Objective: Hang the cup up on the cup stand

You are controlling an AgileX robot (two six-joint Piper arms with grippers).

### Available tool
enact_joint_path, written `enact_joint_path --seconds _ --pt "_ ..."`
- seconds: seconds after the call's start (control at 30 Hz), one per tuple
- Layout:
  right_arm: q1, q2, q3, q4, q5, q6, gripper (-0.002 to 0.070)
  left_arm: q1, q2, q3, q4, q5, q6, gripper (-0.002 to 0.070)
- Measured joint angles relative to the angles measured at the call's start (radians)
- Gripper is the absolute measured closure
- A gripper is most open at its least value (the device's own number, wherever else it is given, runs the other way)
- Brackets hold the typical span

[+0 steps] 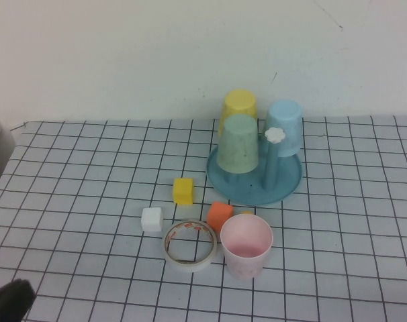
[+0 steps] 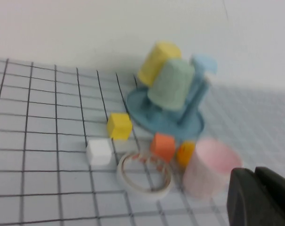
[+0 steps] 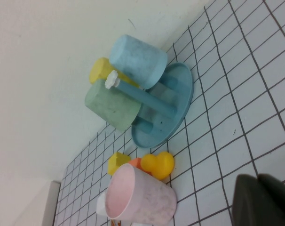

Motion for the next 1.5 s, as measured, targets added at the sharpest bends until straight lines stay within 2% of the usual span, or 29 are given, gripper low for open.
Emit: enact_joint_path --seconds 0.2,0.43,0.5,0.6,0.8,0.9,1.0,1.07,1.13,1.27,1.33,1.5 --pt "0.000 0.000 0.000 0.007 0.000 -0.002 0.0678 0.000 0.299 -0.305 0.174 0.259 0.225 0.0676" --pt "0.000 0.000 0.000 0.007 0.002 -0.002 0.0678 -0.028 0.619 -0.556 0.308 0.373 0.347 0.0676" --pt "0.000 0.000 0.000 0.007 0.004 -0.005 0.0678 -0.079 0.700 -0.614 0.383 0.403 0.337 0.0676" --pt "0.000 0.000 0.000 0.009 0.011 -0.039 0.0678 -0.234 0.863 -0.712 0.574 0.497 0.230 0.0676" --pt "0.000 0.000 0.000 0.009 0.013 -0.050 0.0678 -0.453 1.050 -0.822 0.792 0.549 0.026 0.0676" --pt "0.000 0.000 0.000 0.009 0.017 -0.052 0.0678 -0.529 1.139 -0.891 0.848 0.543 -0.053 0.0676" --pt "0.000 0.000 0.000 0.009 0.019 -0.052 0.0678 -0.565 1.226 -0.965 0.868 0.534 -0.107 0.0669" --pt "0.000 0.000 0.000 0.009 0.021 -0.052 0.0678 -0.572 1.284 -1.013 0.864 0.530 -0.123 0.0627" --pt "0.000 0.000 0.000 0.009 0.021 -0.054 0.0678 -0.572 1.346 -1.059 0.853 0.530 -0.130 0.0557" --pt "0.000 0.000 0.000 0.009 0.022 -0.054 0.0678 -0.572 1.452 -1.148 0.817 0.530 -0.147 0.0365" --pt "0.000 0.000 0.000 0.009 0.022 -0.054 0.0678 -0.572 1.500 -1.182 0.804 0.530 -0.153 0.0306" --pt "0.000 0.000 0.000 0.009 0.022 -0.054 0.0678 -0.572 1.619 -1.255 0.792 0.519 -0.188 0.0258"
